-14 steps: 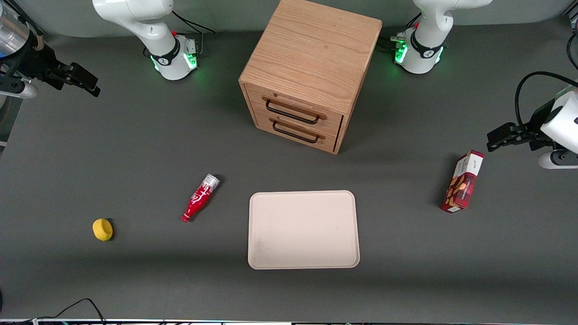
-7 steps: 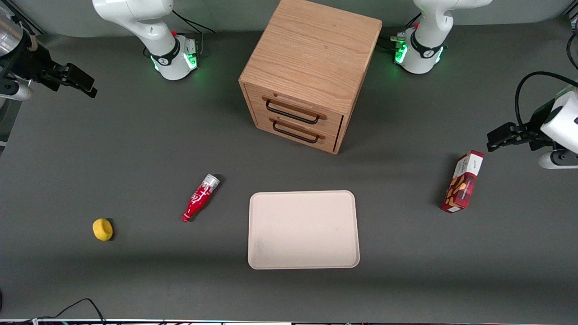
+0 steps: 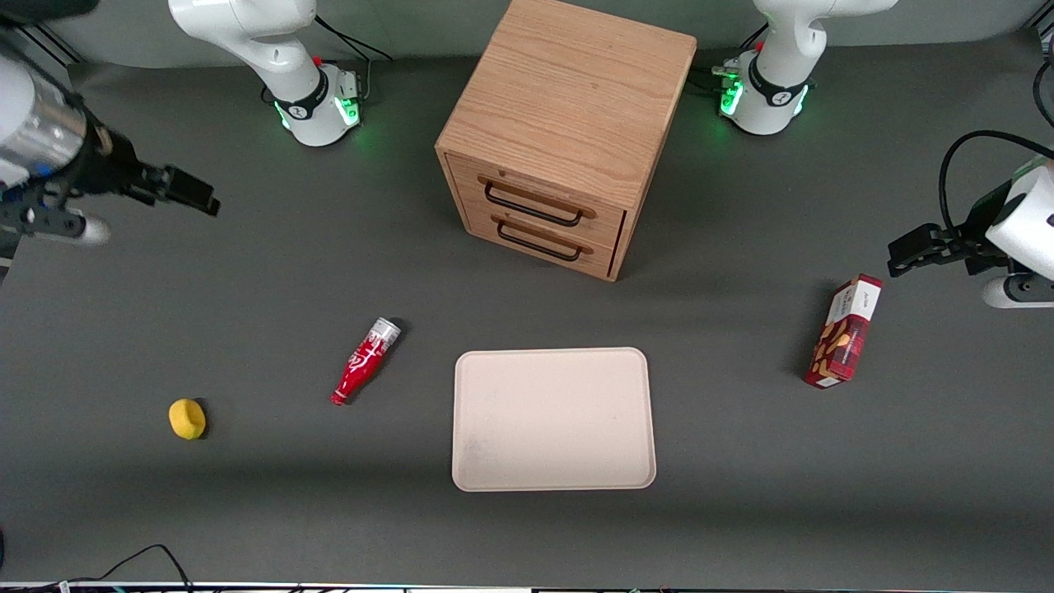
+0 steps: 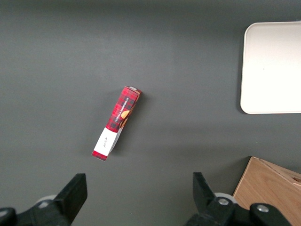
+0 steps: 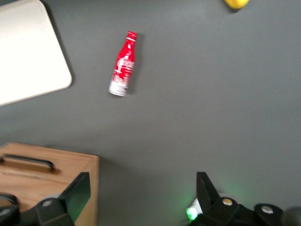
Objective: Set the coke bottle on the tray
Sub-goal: 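Lower the open right gripper over the bottle and close on it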
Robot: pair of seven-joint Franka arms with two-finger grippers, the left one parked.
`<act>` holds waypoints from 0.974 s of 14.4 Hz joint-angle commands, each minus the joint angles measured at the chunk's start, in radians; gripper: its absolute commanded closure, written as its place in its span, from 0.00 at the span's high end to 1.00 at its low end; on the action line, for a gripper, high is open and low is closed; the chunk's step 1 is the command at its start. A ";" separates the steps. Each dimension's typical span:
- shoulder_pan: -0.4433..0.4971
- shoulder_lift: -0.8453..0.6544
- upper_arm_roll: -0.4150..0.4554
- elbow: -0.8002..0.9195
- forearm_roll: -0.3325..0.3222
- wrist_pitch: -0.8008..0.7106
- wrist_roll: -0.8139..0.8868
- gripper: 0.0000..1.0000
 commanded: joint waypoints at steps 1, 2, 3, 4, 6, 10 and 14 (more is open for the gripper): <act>0.017 0.212 0.057 0.136 0.024 0.056 0.224 1.00; 0.018 0.252 0.070 0.102 0.024 0.118 0.307 1.00; 0.020 0.292 0.084 0.055 0.024 0.199 0.364 1.00; 0.021 0.327 0.097 0.001 0.015 0.280 0.410 1.00; 0.021 0.399 0.097 -0.071 0.012 0.424 0.440 1.00; 0.021 0.559 0.096 -0.095 -0.025 0.598 0.518 1.00; 0.035 0.582 0.096 -0.212 -0.083 0.781 0.558 1.00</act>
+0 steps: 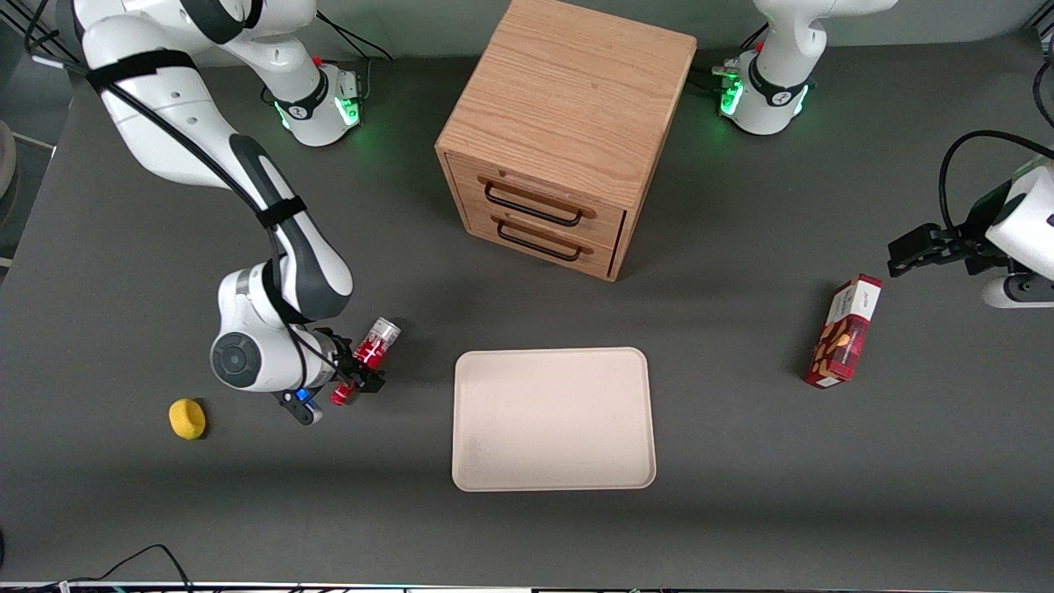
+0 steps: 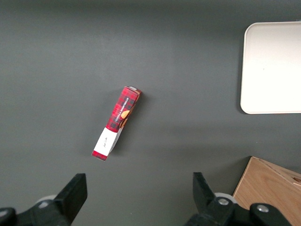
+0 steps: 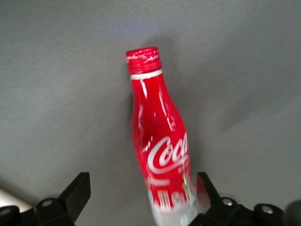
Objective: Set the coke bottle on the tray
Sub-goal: 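Lower the open right gripper over the bottle and close on it, then lift the bottle and carry it with the right gripper over the tray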
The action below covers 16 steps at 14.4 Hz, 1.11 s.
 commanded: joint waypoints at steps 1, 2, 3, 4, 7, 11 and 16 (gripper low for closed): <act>0.011 -0.024 0.003 -0.084 -0.040 0.099 0.041 1.00; 0.010 -0.022 0.003 -0.096 -0.044 0.110 0.041 1.00; 0.011 -0.022 0.004 -0.104 -0.046 0.114 0.040 0.89; 0.013 -0.019 0.004 -0.112 -0.064 0.131 0.040 0.60; 0.013 -0.019 0.004 -0.159 -0.120 0.196 0.037 0.00; 0.036 -0.066 0.024 -0.140 -0.118 0.158 0.035 0.00; 0.033 -0.232 0.087 0.033 -0.115 -0.173 -0.090 0.00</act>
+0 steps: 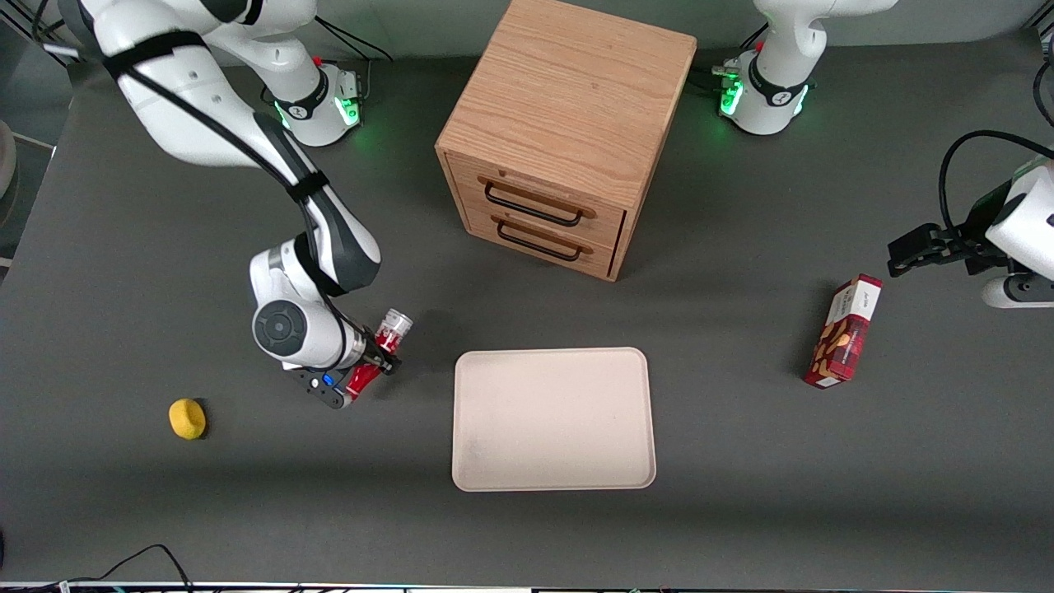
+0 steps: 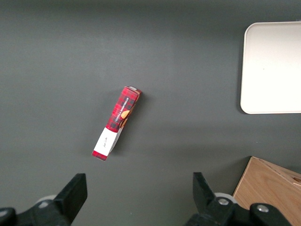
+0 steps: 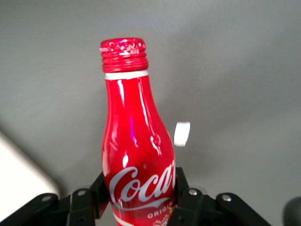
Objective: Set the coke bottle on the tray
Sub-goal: 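Lift the bottle and carry it with the right gripper over the tray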
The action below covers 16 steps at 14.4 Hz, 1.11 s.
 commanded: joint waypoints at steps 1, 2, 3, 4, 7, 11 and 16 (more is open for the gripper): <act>-0.007 -0.114 0.027 0.110 0.007 -0.155 -0.144 0.00; -0.008 -0.110 0.027 0.191 0.020 -0.216 -0.192 0.00; -0.004 -0.096 0.027 0.281 0.034 -0.270 -0.208 0.00; -0.001 -0.070 0.030 0.369 0.039 -0.307 -0.208 0.00; 0.001 0.046 0.142 0.544 0.031 -0.309 -0.209 0.00; 0.064 0.237 0.182 0.634 0.021 -0.156 -0.212 0.00; 0.079 0.396 0.173 0.630 0.013 -0.024 -0.498 0.00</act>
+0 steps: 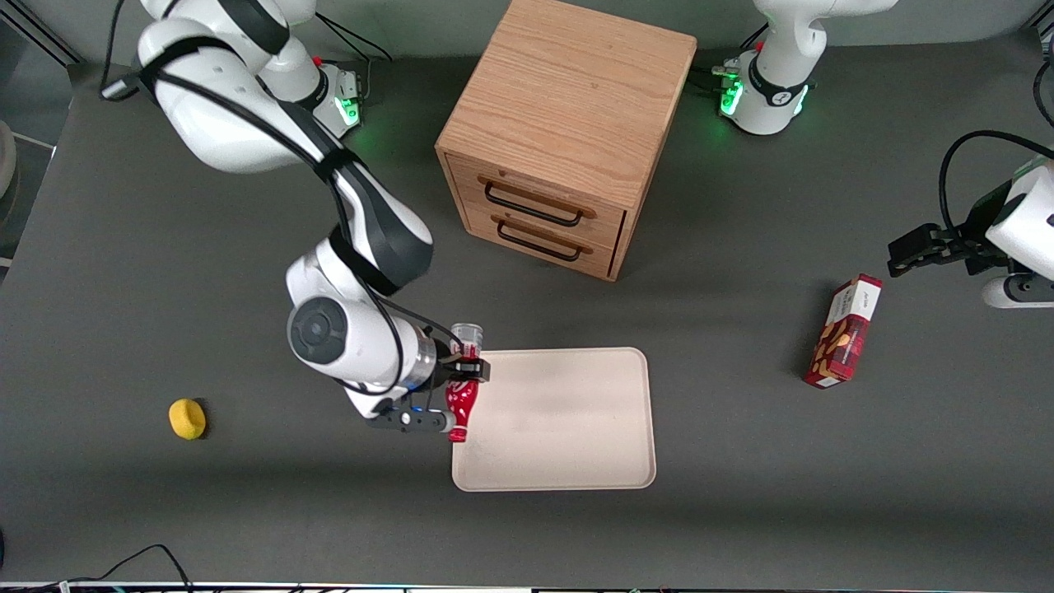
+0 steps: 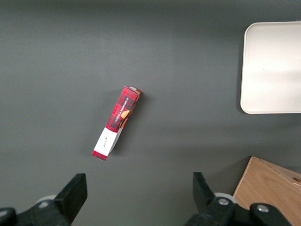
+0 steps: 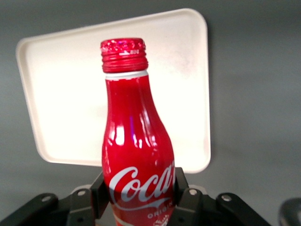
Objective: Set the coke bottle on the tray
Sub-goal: 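Lower the bottle onto the tray's edge and open the right gripper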
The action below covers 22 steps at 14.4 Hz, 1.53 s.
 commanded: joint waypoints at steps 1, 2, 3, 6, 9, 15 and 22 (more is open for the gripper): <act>0.005 0.078 0.004 0.068 -0.045 0.048 -0.071 0.00; 0.016 0.099 0.004 0.068 -0.085 0.075 -0.071 0.00; 0.020 0.113 0.004 0.063 -0.126 0.109 -0.070 0.00; 0.028 0.153 0.005 0.019 -0.190 0.228 -0.060 0.00; 0.028 0.162 0.002 0.000 -0.199 0.249 -0.067 0.00; 0.013 0.167 -0.002 -0.047 -0.272 0.319 -0.073 0.00; 0.020 0.198 -0.019 -0.102 -0.309 0.447 -0.070 0.99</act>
